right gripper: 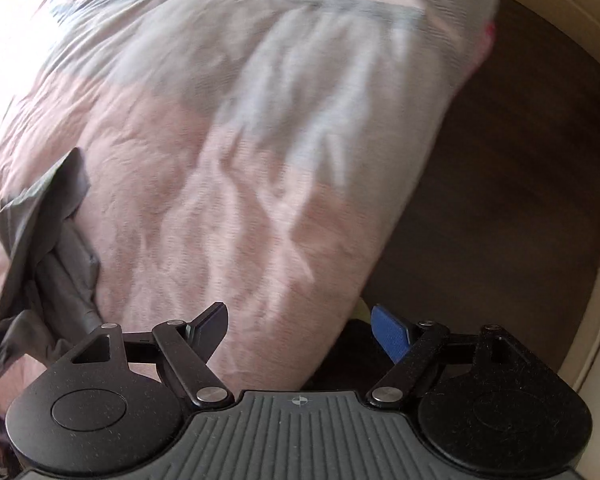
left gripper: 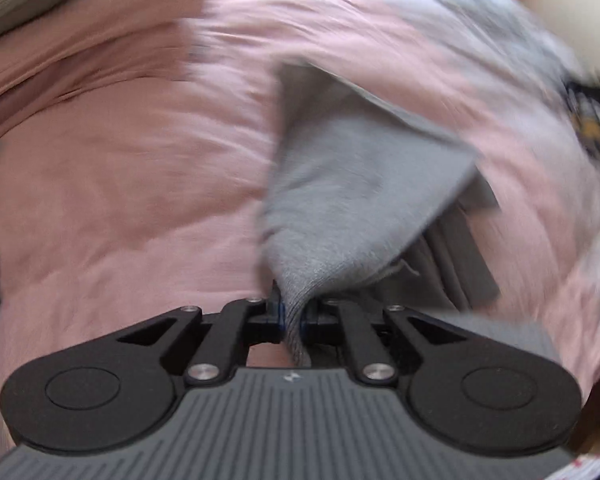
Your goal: Fold clothes
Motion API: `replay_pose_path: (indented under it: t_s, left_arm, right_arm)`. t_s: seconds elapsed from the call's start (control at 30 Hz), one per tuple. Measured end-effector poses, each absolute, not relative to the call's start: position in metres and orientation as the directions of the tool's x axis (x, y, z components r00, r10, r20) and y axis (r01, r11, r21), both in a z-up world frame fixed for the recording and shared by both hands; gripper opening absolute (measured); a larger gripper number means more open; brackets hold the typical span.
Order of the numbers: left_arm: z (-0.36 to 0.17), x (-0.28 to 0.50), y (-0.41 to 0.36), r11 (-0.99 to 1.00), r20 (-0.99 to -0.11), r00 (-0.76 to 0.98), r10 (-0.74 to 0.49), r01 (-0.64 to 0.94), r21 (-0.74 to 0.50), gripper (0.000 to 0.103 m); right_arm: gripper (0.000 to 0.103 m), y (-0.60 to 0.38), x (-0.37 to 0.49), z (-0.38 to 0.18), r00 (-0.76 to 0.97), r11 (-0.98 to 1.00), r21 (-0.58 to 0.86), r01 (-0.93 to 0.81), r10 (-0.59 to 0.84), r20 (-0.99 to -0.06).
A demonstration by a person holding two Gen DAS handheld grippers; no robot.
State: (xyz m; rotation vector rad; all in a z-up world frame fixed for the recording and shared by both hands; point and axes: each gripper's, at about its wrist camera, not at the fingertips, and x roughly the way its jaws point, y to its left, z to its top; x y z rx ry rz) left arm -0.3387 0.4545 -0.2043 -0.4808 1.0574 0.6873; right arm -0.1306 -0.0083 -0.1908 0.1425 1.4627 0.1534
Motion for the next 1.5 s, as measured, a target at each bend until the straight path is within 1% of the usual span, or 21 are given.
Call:
replay_pose_path:
  t_s: [0.1, 0.2, 0.23, 0.33, 0.37, 0.43, 0.53, 0.57, 0.63, 0.67, 0.73, 0.77, 0.83, 0.93, 1.0, 1.03, 1.1, 1.2, 1.27, 1.33, 1.5]
  left_arm:
    - [-0.184, -0.418, 0.489, 0.503, -0.907, 0.285, 0.31, -0.858, -0.097, 0.006]
    - [-0.186, -0.491, 0.502, 0.325, -0.928, 0.177, 0.329, -0.944, -0.065, 0.005]
    - [-0.191, -0.514, 0.502, 0.262, -0.939, 0.143, 0.314, -0.963, -0.059, 0.005]
    - [-0.219, -0.574, 0.492, 0.075, -0.977, 0.088, 0.195, -0.994, -0.074, 0.005]
    - [-0.23, -0.587, 0.485, 0.036, -0.986, 0.058, 0.16, -0.998, -0.052, 0.005]
    - [-0.247, -0.595, 0.472, 0.053, -0.995, -0.028, 0.096, -0.998, 0.033, 0.003]
    - [-0.25, -0.598, 0.465, 0.127, -0.995, -0.048, 0.085, -0.99, 0.058, 0.007]
    - [-0.246, -0.596, 0.469, 0.154, -0.993, -0.035, 0.111, -0.987, 0.052, 0.01]
    - [-0.237, -0.581, 0.479, 0.241, -0.985, 0.017, 0.172, -0.97, 0.025, 0.028]
    - [-0.233, -0.57, 0.487, 0.289, -0.979, 0.038, 0.199, -0.957, 0.021, 0.033]
    - [-0.233, -0.544, 0.505, 0.383, -0.97, 0.073, 0.232, -0.923, 0.022, 0.049]
    - [-0.236, -0.529, 0.516, 0.433, -0.967, 0.092, 0.238, -0.901, 0.021, 0.052]
    - [-0.245, -0.502, 0.533, 0.511, -0.958, 0.141, 0.251, -0.86, 0.007, 0.065]
    - [-0.266, -0.47, 0.555, 0.592, -0.951, 0.167, 0.259, -0.806, 0.02, 0.067]
    - [-0.281, -0.46, 0.568, 0.599, -0.955, 0.16, 0.251, -0.801, 0.023, 0.067]
    - [-0.285, -0.456, 0.573, 0.593, -0.956, 0.153, 0.249, -0.805, 0.025, 0.065]
    - [-0.286, -0.451, 0.581, 0.58, -0.955, 0.167, 0.246, -0.815, 0.007, 0.06]
    - [-0.272, -0.435, 0.589, 0.625, -0.934, 0.244, 0.26, -0.78, -0.03, 0.06]
    - [-0.261, -0.407, 0.596, 0.702, -0.912, 0.31, 0.269, -0.711, -0.035, 0.06]
    - [-0.253, -0.372, 0.605, 0.785, -0.895, 0.376, 0.241, -0.618, -0.048, 0.06]
    - [-0.248, -0.25, 0.606, 0.959, -0.858, 0.49, 0.155, -0.284, 0.011, 0.061]
  right_arm:
    - [0.077, 0.028, -0.114, -0.188, 0.108, 0.967, 0.216, -0.133, 0.231, -0.967]
    - [0.077, 0.065, -0.106, -0.188, 0.101, 0.941, 0.241, -0.236, 0.27, -0.957]
    - [0.077, 0.081, -0.106, -0.191, 0.091, 0.929, 0.255, -0.269, 0.288, -0.953]
    - [0.077, 0.119, -0.113, -0.2, 0.048, 0.893, 0.297, -0.339, 0.332, -0.942]
    - [0.077, 0.127, -0.117, -0.204, 0.035, 0.883, 0.306, -0.355, 0.34, -0.94]
    - [0.077, 0.143, -0.126, -0.218, 0.004, 0.867, 0.326, -0.378, 0.354, -0.935]
    - [0.077, 0.156, -0.138, -0.237, -0.029, 0.859, 0.351, -0.372, 0.367, -0.93]
    - [0.077, 0.158, -0.141, -0.242, -0.033, 0.861, 0.356, -0.363, 0.37, -0.928]
    - [0.077, 0.16, -0.145, -0.248, -0.025, 0.866, 0.37, -0.337, 0.385, -0.923]
    - [0.076, 0.159, -0.145, -0.252, -0.012, 0.868, 0.384, -0.316, 0.401, -0.916]
    - [0.076, 0.158, -0.145, -0.257, 0.02, 0.865, 0.414, -0.283, 0.436, -0.9]
    - [0.076, 0.157, -0.143, -0.258, 0.041, 0.865, 0.432, -0.257, 0.456, -0.889]
    - [0.076, 0.156, -0.14, -0.263, 0.08, 0.843, 0.499, -0.2, 0.522, -0.849]
    - [0.074, 0.157, -0.137, -0.276, 0.135, 0.796, 0.596, -0.109, 0.605, -0.784]
    - [0.063, 0.162, -0.135, -0.287, 0.155, 0.779, 0.623, -0.07, 0.626, -0.764]
    - [0.06, 0.165, -0.133, -0.295, 0.163, 0.772, 0.633, -0.044, 0.631, -0.758]
    - [0.059, 0.171, -0.132, -0.305, 0.173, 0.76, 0.65, -0.01, 0.642, -0.747]
    - [0.058, 0.18, -0.13, -0.318, 0.173, 0.741, 0.671, 0.02, 0.658, -0.732]
    - [0.058, 0.188, -0.129, -0.324, 0.166, 0.742, 0.67, 0.019, 0.658, -0.734]
    - [0.058, 0.196, -0.126, -0.329, 0.165, 0.748, 0.663, 0.006, 0.654, -0.739]
    - [0.058, 0.209, -0.122, -0.347, 0.181, 0.749, 0.661, 0.046, 0.644, -0.743]
